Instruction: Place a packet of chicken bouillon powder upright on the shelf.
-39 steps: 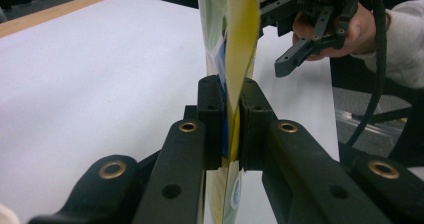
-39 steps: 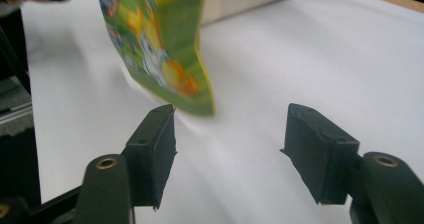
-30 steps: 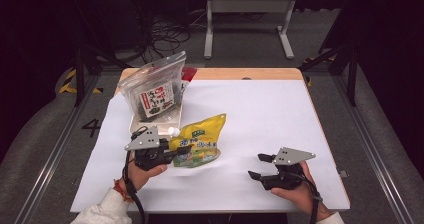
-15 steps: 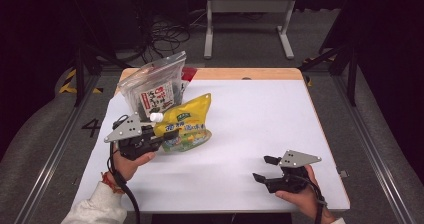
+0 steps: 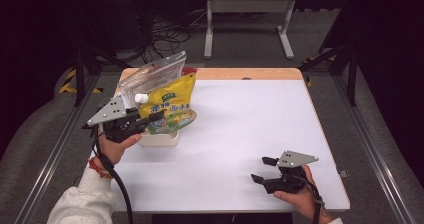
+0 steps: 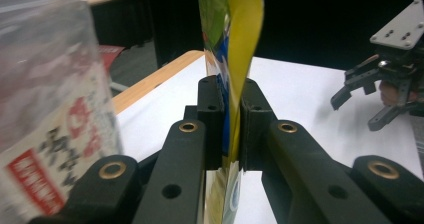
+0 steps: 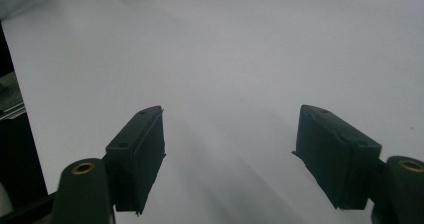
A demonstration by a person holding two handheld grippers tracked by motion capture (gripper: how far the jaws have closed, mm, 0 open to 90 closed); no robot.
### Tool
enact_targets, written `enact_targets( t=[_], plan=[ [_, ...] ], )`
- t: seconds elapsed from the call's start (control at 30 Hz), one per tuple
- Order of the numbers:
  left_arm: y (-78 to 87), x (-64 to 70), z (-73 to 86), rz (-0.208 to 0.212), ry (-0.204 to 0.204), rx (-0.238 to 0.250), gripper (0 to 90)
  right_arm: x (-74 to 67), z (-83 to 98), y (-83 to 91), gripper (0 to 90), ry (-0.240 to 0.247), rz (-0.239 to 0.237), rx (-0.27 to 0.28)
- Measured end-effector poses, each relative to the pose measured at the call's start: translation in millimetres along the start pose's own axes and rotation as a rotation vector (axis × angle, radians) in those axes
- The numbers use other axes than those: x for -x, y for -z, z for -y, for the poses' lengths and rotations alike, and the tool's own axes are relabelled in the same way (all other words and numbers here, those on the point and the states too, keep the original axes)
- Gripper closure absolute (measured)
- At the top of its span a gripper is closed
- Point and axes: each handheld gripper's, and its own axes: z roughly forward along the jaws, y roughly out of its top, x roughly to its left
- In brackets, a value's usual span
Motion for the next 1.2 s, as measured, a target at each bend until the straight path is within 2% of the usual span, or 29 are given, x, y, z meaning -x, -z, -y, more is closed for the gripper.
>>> enact_targets(
  t=[0.13,0.23,0.37,0.53,0.63,0.77,0.83,1.03,1.2],
  plan=[
    [0.2,-6.4,3.9,-0.044,-0.028,-0.070,83.2,-0.5,0.2,0.3,27.7,0.002,0.003,-0.001],
    [2.2,-12.0,9.2,-0.038,-0.031,-0.102,83.2,-1.6,0.6,-0.6,27.3,0.002,0.002,-0.005],
    [7.1,-20.9,16.5,-0.050,-0.027,-0.138,83.2,-1.3,1.4,-2.1,26.9,-0.004,-0.001,-0.008],
    [13.4,-29.3,28.1,-0.047,0.005,-0.147,83.3,-1.5,1.3,-1.0,25.8,-0.007,0.001,-0.003],
    [12.9,-33.3,40.3,-0.057,0.042,-0.151,83.4,-1.3,1.1,-0.2,25.3,-0.009,0.008,-0.001],
    [8.1,-31.4,46.6,-0.060,0.043,-0.172,83.4,-0.7,1.3,-0.4,24.9,-0.013,0.008,0.002],
    [7.9,-31.5,48.8,-0.061,0.046,-0.165,83.4,-0.7,1.3,-0.9,24.8,-0.011,0.003,0.002],
    [7.7,-34.9,57.7,-0.076,0.076,-0.186,83.5,-2.0,1.2,-2.5,24.5,-0.002,-0.001,-0.008],
    [8.9,-36.6,70.3,-0.087,0.108,-0.170,83.4,-2.4,0.9,-2.7,24.2,0.000,-0.002,-0.009]
  ],
)
